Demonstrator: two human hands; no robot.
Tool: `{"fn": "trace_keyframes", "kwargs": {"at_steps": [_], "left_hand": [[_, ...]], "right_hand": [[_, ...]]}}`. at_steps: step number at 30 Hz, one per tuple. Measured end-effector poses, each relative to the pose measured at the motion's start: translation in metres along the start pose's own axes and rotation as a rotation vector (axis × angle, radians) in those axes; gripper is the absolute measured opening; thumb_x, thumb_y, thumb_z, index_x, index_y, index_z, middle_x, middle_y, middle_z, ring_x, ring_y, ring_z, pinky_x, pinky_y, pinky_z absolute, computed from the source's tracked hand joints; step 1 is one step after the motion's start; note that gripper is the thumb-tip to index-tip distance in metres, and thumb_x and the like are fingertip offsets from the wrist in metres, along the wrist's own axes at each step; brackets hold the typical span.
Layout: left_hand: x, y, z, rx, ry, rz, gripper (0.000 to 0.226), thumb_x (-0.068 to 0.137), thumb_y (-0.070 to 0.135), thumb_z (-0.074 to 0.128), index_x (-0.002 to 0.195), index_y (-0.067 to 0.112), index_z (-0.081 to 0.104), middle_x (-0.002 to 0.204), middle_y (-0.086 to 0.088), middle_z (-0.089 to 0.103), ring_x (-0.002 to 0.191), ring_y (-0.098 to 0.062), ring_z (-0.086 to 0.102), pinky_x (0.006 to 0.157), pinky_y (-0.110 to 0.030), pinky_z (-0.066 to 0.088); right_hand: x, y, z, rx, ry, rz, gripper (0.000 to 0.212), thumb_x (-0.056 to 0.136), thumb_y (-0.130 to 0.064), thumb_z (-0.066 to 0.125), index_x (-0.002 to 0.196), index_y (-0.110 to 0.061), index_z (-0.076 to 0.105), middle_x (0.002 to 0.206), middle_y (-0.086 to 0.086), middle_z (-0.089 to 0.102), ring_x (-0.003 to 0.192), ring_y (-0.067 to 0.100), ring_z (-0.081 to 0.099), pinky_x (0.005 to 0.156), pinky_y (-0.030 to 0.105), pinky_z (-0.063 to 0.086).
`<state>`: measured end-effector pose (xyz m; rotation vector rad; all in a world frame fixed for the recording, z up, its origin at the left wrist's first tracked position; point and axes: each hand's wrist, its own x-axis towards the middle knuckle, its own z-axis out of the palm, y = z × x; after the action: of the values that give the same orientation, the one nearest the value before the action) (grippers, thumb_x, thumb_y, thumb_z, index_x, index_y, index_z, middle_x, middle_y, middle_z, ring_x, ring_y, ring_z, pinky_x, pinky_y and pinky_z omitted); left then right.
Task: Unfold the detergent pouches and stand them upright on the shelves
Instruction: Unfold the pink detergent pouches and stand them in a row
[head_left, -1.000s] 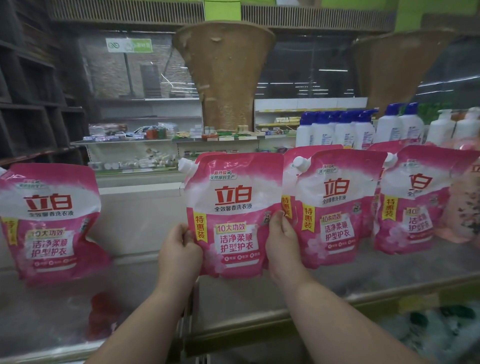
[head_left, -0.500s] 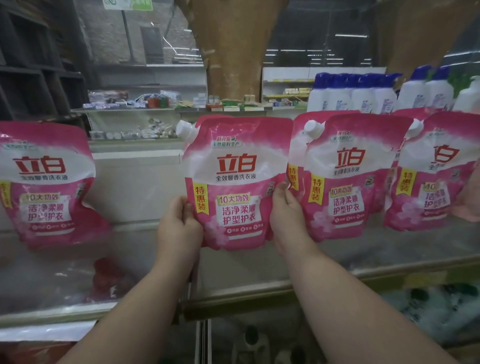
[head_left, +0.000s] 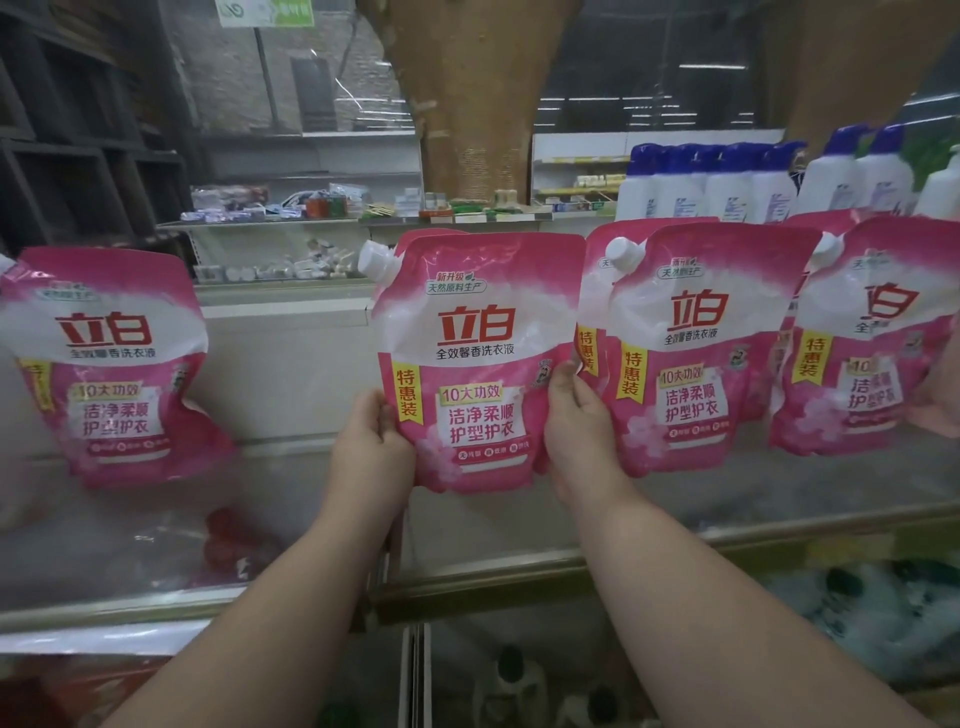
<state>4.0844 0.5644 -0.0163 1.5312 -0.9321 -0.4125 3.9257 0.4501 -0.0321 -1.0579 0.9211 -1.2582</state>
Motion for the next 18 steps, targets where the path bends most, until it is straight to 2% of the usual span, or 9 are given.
{"fn": "trace_keyframes", "kwargs": {"at_steps": [4, 10, 15, 18], "left_hand": [[-0.003, 0.001, -0.001, 0.0, -0.005, -0.007, 0.022, 0.112, 0.02, 0.04, 0.107, 0.03, 0.059, 0.102, 0.008, 0.071, 0.093, -0.008, 0.07, 0.065, -0.026, 0.056], [-0.006, 0.003, -0.006, -0.023, -0.041, -0.023, 0.02, 0.113, 0.026, 0.039, 0.107, 0.028, 0.058, 0.102, 0.006, 0.071, 0.096, -0.01, 0.07, 0.068, -0.028, 0.058], [-0.018, 0.002, -0.005, 0.075, -0.051, 0.048, 0.012, 0.111, 0.029, 0.045, 0.115, 0.029, 0.056, 0.103, 0.012, 0.069, 0.092, -0.006, 0.068, 0.059, -0.019, 0.053], [-0.024, -0.005, -0.001, 0.041, -0.039, 0.065, 0.005, 0.107, 0.028, 0.054, 0.112, 0.027, 0.054, 0.102, 0.012, 0.069, 0.091, -0.008, 0.068, 0.06, -0.022, 0.054]], "right_hand": [[0.0, 0.001, 0.001, -0.019, 0.011, -0.01, 0.055, 0.098, -0.073, 0.048, 0.128, -0.033, 0.07, 0.104, -0.002, 0.082, 0.1, 0.026, 0.079, 0.09, 0.056, 0.063], [-0.003, 0.0, 0.0, -0.067, 0.011, -0.033, 0.057, 0.099, -0.073, 0.044, 0.127, -0.031, 0.07, 0.101, -0.002, 0.082, 0.098, 0.024, 0.079, 0.09, 0.052, 0.064], [-0.006, 0.0, -0.001, -0.083, -0.015, -0.032, 0.049, 0.103, -0.067, 0.044, 0.125, -0.031, 0.07, 0.102, -0.003, 0.082, 0.096, 0.022, 0.08, 0.087, 0.052, 0.065], [-0.006, 0.003, -0.001, -0.097, -0.025, -0.037, 0.04, 0.107, -0.061, 0.044, 0.12, -0.034, 0.07, 0.101, -0.003, 0.082, 0.093, 0.022, 0.08, 0.086, 0.054, 0.065]]}}
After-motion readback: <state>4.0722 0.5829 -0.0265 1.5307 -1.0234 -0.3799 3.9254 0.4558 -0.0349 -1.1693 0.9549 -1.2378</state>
